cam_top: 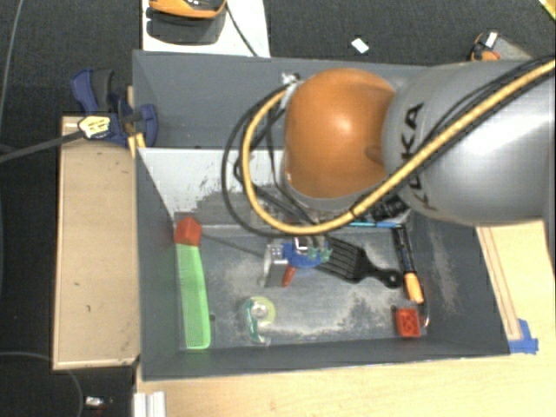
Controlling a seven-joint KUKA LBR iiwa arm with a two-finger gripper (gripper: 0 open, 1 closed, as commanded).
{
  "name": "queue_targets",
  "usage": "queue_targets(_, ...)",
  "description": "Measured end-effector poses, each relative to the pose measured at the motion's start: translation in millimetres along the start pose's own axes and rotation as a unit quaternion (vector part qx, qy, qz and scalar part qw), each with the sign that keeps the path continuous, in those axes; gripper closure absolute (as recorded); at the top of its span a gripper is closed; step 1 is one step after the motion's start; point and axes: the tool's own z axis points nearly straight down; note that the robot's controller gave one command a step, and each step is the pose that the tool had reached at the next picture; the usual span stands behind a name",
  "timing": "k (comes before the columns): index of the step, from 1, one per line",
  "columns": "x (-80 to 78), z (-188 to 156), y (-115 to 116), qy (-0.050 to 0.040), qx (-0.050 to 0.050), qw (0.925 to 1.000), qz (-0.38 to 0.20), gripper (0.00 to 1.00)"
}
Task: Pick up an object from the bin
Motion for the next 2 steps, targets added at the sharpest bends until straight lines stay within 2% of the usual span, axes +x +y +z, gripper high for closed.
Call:
queue_targets(1, -1.8, -4, -1, -0.0037, -0.001, 1.0000, 0.003, 0.00)
queue_targets(2, -28.9, 76, -31, -0.0065, -0.001, 1.0000, -0.006, 0.00)
